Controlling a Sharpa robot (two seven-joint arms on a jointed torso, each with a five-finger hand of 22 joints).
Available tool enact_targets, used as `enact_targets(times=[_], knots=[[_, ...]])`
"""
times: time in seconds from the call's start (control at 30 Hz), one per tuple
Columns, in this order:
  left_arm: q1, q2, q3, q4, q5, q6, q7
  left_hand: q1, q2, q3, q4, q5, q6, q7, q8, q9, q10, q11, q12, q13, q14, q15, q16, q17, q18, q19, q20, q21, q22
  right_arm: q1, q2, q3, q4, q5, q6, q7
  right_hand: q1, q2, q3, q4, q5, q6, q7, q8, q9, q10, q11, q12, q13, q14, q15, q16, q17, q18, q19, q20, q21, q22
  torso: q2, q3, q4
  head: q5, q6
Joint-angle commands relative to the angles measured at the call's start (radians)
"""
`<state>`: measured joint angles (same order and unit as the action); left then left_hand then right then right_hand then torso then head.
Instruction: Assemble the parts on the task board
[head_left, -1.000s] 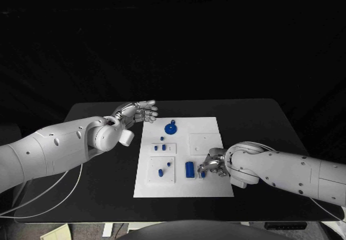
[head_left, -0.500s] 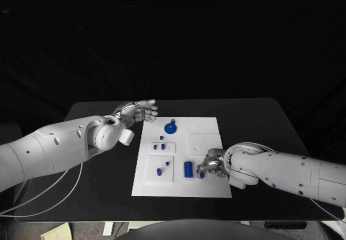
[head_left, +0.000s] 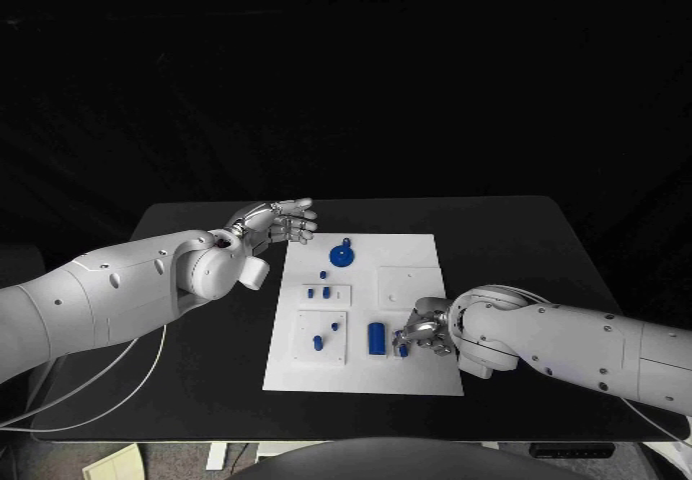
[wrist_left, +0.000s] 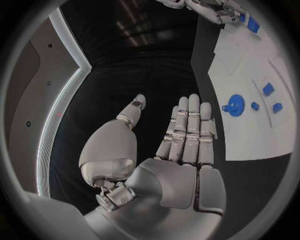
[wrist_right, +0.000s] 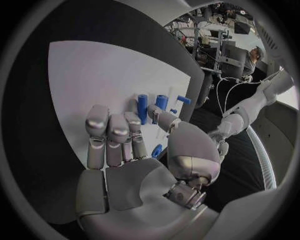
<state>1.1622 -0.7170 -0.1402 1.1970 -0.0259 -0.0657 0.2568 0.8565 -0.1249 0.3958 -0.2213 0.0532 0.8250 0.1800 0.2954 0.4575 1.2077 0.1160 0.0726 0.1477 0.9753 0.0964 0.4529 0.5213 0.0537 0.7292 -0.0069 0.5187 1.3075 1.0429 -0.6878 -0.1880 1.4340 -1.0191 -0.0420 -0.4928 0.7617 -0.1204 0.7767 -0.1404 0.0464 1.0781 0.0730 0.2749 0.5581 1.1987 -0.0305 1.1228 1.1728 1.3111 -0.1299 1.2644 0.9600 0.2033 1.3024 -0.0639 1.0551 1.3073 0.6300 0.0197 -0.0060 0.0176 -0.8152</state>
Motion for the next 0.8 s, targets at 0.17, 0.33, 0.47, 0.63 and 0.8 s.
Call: enact_targets(times=[0.17, 0.33, 0.47, 0.63, 0.8], knots=[[0.001, 0.001, 0.001, 0.002, -0.004, 0.015, 0.005, -0.006, 0.004, 0.001, 0.005, -0.003, -0.009, 0.000, 0.005, -0.002, -0.006, 0.003, -0.001, -0.002, 0.005, 0.000, -0.004, 0.002, 0.021, 0.007, 0.004, -0.005, 0.013, -0.001, 0.000, 0.000, 0.003, 0.011, -0.007, 0.027, -0.064, -0.053, -0.067, 0.020, 0.002, -0.005, 0.007, 0.003, -0.001, -0.009, 0.000, -0.008, -0.001, -0.003, -0.003, -0.005, 0.000, 0.058, -0.002, -0.003, -0.001, 0.005, 0.000, 0.0002, 0.0003, -0.001, 0.001], [0.001, 0.002, 0.001, 0.002, -0.005, 0.017, 0.005, -0.006, 0.003, 0.001, 0.005, -0.003, -0.009, 0.000, 0.005, -0.002, -0.006, 0.003, -0.001, -0.002, 0.005, 0.000, -0.004, 0.002, 0.021, 0.007, 0.004, -0.005, 0.013, -0.002, -0.002, 0.000, 0.008, 0.016, -0.008, 0.032, -0.083, -0.072, -0.116, 0.022, 0.003, -0.008, 0.005, 0.004, 0.000, -0.013, -0.002, -0.011, -0.001, -0.005, -0.006, -0.005, 0.001, 0.059, -0.006, -0.009, -0.003, 0.005, 0.000, 0.0002, 0.0004, 0.000, 0.001], [0.001, 0.002, 0.001, 0.002, -0.005, 0.018, 0.004, -0.006, 0.003, 0.001, 0.005, -0.003, -0.009, 0.000, 0.005, -0.002, -0.006, 0.003, -0.001, -0.002, 0.005, 0.000, -0.005, 0.002, 0.021, 0.007, 0.004, -0.005, 0.013, -0.002, -0.005, 0.000, 0.012, 0.018, -0.012, 0.034, -0.084, -0.074, -0.133, 0.021, 0.003, -0.010, 0.004, 0.004, 0.001, -0.014, -0.003, -0.012, 0.000, -0.006, -0.007, -0.005, 0.002, 0.059, -0.008, -0.013, -0.005, 0.004, 0.000, 0.0001, 0.0001, 0.000, 0.000], [0.001, 0.002, 0.001, 0.002, -0.005, 0.018, 0.004, -0.006, 0.003, 0.001, 0.005, -0.003, -0.009, 0.000, 0.005, -0.002, -0.006, 0.003, -0.001, -0.002, 0.005, 0.000, -0.005, 0.003, 0.021, 0.007, 0.004, -0.006, 0.013, -0.002, -0.014, 0.000, 0.020, 0.022, -0.014, 0.039, -0.084, -0.074, -0.142, 0.022, 0.003, -0.010, 0.004, 0.005, 0.001, -0.014, -0.003, -0.012, 0.001, -0.006, -0.007, -0.006, 0.002, 0.059, -0.008, -0.016, -0.005, 0.004, 0.000, 0.0002, 0.0004, -0.001, 0.001], [0.001, -0.001, 0.001, 0.002, -0.005, 0.017, 0.004, -0.006, 0.003, 0.001, 0.005, -0.003, -0.009, 0.000, 0.005, -0.002, -0.006, 0.003, -0.001, -0.002, 0.005, 0.000, -0.005, 0.003, 0.021, 0.007, 0.004, -0.006, 0.013, -0.002, -0.030, 0.000, 0.038, 0.023, -0.018, 0.042, -0.080, -0.065, -0.146, 0.023, 0.003, -0.010, 0.003, 0.006, 0.002, -0.012, -0.004, -0.011, 0.003, -0.006, -0.008, -0.006, 0.003, 0.059, -0.009, -0.018, -0.006, 0.004, 0.000, 0.0004, 0.0007, -0.001, 0.000]])
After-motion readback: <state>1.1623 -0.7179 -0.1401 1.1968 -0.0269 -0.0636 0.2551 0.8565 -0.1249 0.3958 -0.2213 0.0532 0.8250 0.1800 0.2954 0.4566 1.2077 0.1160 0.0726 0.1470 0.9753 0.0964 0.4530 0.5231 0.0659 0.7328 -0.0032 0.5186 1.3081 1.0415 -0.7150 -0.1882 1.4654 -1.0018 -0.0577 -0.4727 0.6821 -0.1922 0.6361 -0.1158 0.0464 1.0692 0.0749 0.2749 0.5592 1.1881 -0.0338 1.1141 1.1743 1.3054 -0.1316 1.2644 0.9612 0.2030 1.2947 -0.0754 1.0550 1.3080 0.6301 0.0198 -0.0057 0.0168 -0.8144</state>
